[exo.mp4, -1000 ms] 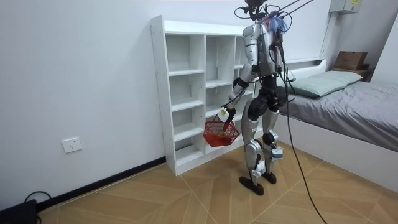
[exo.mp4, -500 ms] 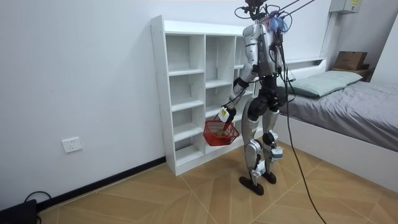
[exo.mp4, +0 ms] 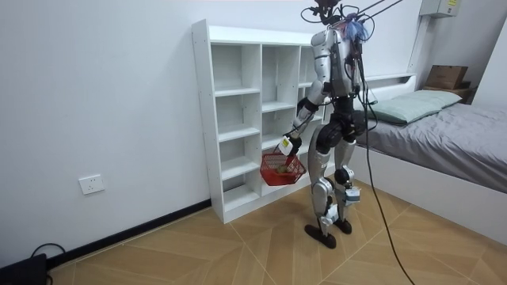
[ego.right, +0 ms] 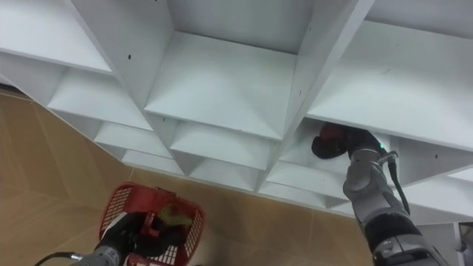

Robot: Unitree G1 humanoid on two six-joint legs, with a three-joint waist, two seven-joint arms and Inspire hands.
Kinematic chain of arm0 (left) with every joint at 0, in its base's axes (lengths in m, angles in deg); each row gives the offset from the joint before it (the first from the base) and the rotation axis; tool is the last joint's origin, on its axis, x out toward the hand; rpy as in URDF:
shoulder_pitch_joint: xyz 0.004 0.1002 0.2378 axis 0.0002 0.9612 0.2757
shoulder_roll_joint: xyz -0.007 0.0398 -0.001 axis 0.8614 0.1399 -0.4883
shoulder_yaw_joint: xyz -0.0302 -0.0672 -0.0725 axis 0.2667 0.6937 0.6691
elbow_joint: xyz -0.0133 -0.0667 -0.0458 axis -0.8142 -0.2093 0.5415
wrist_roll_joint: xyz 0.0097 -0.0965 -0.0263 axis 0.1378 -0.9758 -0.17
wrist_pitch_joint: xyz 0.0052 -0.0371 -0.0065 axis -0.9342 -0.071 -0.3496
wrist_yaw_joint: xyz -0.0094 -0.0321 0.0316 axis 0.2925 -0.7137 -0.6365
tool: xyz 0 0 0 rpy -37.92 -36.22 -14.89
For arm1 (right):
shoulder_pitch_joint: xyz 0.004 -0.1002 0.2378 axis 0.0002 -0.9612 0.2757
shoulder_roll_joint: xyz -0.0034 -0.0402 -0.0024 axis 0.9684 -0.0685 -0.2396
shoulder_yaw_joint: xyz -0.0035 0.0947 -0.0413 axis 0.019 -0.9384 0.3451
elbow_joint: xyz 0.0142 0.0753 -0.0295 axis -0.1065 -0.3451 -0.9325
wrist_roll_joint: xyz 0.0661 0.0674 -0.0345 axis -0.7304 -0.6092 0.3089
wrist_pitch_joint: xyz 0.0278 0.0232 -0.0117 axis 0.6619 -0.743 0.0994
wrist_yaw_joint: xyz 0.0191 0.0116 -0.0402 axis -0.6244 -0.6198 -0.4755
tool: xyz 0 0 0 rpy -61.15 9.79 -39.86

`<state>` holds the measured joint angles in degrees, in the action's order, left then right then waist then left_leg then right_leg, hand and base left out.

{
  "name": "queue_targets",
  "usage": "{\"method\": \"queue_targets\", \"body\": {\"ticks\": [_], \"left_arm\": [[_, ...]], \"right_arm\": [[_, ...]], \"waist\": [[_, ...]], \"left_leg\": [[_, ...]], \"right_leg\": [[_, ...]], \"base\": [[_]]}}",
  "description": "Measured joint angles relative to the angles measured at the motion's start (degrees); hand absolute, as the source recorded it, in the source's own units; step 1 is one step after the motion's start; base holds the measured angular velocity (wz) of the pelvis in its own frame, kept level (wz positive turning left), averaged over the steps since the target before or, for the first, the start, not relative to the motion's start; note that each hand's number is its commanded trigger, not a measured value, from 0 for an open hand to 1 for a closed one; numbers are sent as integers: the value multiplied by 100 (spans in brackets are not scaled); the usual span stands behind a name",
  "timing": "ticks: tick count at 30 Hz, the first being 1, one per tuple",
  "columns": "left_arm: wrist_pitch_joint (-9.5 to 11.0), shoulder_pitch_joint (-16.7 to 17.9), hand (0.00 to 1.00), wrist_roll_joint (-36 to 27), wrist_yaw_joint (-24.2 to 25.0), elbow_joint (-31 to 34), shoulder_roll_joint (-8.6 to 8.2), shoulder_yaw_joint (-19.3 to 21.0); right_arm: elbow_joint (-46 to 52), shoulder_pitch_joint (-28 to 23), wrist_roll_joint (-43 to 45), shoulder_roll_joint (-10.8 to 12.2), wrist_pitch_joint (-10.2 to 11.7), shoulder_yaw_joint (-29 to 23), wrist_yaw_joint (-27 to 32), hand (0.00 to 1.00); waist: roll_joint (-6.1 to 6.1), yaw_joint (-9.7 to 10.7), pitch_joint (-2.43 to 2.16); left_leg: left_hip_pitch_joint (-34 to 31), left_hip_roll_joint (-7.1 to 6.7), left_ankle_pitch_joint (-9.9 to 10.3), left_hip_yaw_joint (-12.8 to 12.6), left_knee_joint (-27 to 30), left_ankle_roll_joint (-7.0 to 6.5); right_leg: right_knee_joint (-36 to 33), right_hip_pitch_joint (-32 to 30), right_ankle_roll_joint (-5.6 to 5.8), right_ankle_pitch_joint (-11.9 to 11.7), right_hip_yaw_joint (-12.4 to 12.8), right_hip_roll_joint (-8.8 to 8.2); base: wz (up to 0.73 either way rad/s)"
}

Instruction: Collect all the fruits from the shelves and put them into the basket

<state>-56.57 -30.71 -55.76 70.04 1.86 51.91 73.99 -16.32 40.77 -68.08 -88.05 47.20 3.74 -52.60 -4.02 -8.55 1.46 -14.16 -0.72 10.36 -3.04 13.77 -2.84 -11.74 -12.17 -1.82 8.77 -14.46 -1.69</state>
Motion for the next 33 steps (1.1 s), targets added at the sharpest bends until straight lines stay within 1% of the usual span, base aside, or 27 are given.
{"method": "queue_targets", "body": {"ticks": [9, 12, 19, 23, 26, 27, 29, 31, 33], "left_arm": [[0, 1, 100, -2, -5, 2, 0, 80], [11, 1, 100, -4, -6, 1, 0, 120], [27, -8, 100, -23, -18, -15, -5, 100], [55, -2, 100, -58, -16, -19, -4, 66], [83, 94, 100, -53, -18, 38, -9, 63], [85, 154, 100, -53, -20, 125, -15, 76], [86, 254, 100, -55, -34, 291, -21, 92], [86, 339, 100, -146, -59, 477, -31, 77], [86, 341, 100, -285, -170, 571, -35, -5]], "right_arm": [[2, 0, 4, 0, -13, 0, -63, 100], [24, 1, 191, -2, -3, 0, -62, 100], [126, 0, 169, -2, 71, 21, -60, 100], [287, -18, 141, -8, 231, 22, -39, 100], [609, -115, 168, -5, 243, 20, -52, 100], [818, -127, 208, -5, 243, 10, -52, 100], [1286, -318, 195, -7, 245, 11, -55, 100], [1782, -615, 162, 4, 253, 39, -57, 100], [1989, -825, 160, 28, 231, 76, -120, 100]], "waist": [[-1, 3, 1], [-1, 3, 1], [5, 4, 6], [10, 40, 9], [8, 50, 10], [6, 82, 9], [-7, 113, 8], [-14, 187, 8], [-16, 209, 7]], "left_leg": [[2, 0, -7, -2, 1, 2], [4, 0, -7, -6, 1, 2], [92, 0, -7, -10, -11, 2], [153, 0, -7, -12, -24, 2], [282, 1, -7, -80, -67, 2], [308, 1, -7, -104, -69, 2], [409, 3, -7, -109, -107, 2], [571, 3, -7, -109, -118, 1], [669, 1, -7, -134, -142, 1]], "right_leg": [[2, 6, -10, -6, 7, 1], [1, 6, -10, -6, 6, 1], [10, 94, -9, -5, 30, 3], [9, 144, -9, -5, 36, 3], [9, 234, -6, -4, 92, 4], [10, 251, -6, -3, 120, 4], [11, 328, -5, -3, 120, 6], [14, 484, -4, -2, 120, 5], [18, 579, 0, 0, 130, 4]], "base": [[0], [0], [0], [0], [-10], [-12], [-3], [0], [0]]}}
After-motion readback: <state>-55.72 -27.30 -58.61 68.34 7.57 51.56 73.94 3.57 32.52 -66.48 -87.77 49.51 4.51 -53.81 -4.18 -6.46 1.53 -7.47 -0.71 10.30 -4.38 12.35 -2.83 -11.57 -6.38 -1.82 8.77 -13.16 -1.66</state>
